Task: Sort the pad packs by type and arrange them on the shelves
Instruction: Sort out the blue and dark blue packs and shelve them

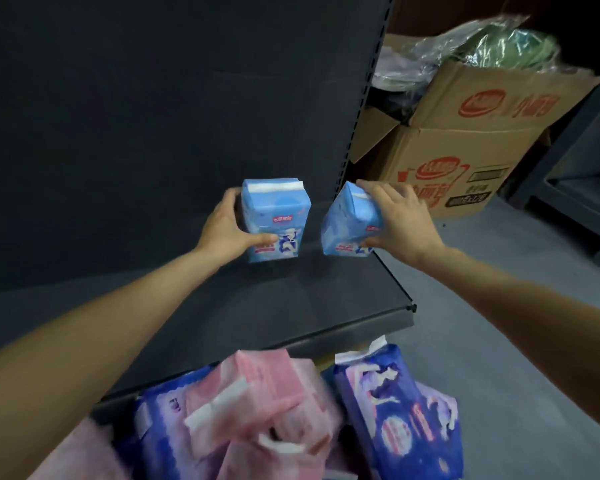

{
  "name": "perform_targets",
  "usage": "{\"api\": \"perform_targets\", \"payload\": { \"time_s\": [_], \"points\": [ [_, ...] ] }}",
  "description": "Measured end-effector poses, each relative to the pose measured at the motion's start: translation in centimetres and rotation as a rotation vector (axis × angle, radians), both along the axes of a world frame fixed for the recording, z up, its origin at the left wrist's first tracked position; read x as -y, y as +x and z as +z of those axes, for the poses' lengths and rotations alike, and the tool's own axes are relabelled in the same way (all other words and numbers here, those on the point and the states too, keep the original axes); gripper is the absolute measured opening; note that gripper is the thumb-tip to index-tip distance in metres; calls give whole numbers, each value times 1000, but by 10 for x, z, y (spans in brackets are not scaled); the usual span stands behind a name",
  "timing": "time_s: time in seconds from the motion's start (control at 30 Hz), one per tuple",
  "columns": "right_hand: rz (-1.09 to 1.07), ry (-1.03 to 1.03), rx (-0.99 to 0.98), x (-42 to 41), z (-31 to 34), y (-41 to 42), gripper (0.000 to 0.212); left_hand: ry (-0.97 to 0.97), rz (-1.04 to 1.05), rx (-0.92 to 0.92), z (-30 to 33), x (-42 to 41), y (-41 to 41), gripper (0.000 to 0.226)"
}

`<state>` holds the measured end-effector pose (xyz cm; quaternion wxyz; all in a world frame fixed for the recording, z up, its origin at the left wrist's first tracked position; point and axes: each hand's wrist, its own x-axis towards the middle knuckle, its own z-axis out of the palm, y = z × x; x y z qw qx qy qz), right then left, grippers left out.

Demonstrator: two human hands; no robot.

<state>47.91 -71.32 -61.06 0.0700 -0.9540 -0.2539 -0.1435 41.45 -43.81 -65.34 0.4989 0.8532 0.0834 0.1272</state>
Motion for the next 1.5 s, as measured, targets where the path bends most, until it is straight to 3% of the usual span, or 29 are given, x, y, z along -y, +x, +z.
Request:
{"api": "perform_targets", "payload": {
  "time_s": [0.27, 0.67, 0.93, 1.1, 1.23, 1.4, 1.5],
  "points": [
    [153, -58, -55, -18, -53, 130, 95, 85, 143, -77, -43, 10, 97, 81],
    [137, -159, -29, -58, -68, 228, 90, 170, 310, -85, -78, 1, 178, 74],
    [62, -76, -115, -61, -94, 242, 88, 248, 263, -111, -84, -6, 188, 67],
    [5, -128, -109, -64, -100, 242, 88, 308, 236, -114, -84, 3, 192, 68],
    [-19, -272, -73, -66, -91, 234, 75, 459, 285, -227, -77, 10, 195, 70],
    [89, -272, 23, -53, -74, 210, 79, 475, 307, -423, -56, 14, 183, 85],
    [243, -90, -110, -43, -63, 184, 74, 360, 340, -392, -32, 21, 159, 68]
  ]
}}
